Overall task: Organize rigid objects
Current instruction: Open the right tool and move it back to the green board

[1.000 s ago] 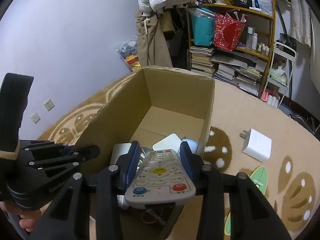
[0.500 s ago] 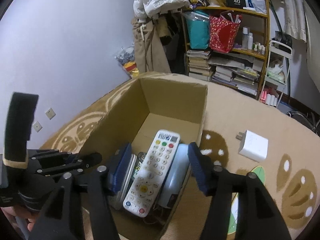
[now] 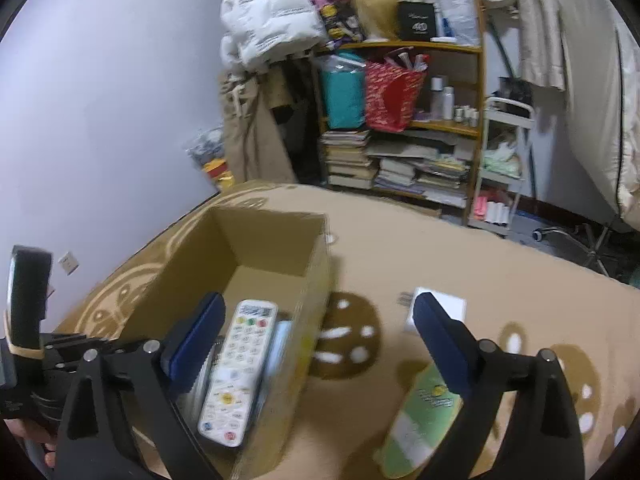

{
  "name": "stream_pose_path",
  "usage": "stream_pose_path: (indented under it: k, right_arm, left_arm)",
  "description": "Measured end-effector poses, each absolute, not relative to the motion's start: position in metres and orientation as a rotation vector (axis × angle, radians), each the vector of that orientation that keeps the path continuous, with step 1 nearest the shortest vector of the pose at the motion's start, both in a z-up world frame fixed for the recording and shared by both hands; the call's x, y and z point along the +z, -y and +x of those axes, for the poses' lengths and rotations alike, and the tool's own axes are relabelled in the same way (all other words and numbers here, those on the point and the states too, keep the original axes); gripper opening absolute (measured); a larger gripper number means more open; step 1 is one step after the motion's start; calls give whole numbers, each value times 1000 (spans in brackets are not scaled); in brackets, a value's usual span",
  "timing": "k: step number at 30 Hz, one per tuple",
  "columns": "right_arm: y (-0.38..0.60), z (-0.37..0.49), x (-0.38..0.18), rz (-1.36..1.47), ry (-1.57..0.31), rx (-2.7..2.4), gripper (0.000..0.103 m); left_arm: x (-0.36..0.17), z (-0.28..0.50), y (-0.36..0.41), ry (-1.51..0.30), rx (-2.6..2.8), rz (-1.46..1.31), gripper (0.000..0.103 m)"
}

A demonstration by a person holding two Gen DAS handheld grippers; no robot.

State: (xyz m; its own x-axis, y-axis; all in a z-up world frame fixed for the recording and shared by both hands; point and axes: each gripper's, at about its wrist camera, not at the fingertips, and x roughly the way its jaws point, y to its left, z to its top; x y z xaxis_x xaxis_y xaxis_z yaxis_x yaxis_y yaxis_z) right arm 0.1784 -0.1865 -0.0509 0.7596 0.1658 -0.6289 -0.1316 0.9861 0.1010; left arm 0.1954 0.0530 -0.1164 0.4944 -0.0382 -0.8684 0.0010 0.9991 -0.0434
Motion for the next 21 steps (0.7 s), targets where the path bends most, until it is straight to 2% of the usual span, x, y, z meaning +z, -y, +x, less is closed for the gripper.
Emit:
stream_pose_path:
  k: [7,21]
  right_arm:
    - [220,187,-59,95,-715,57,101]
    - [268,195,-124,216,-857,-64,101]
  left_arm:
    - [-116,195,-52,-1057,-21,-40,9]
    - [-115,194,-52,-1061,-23,-33,6]
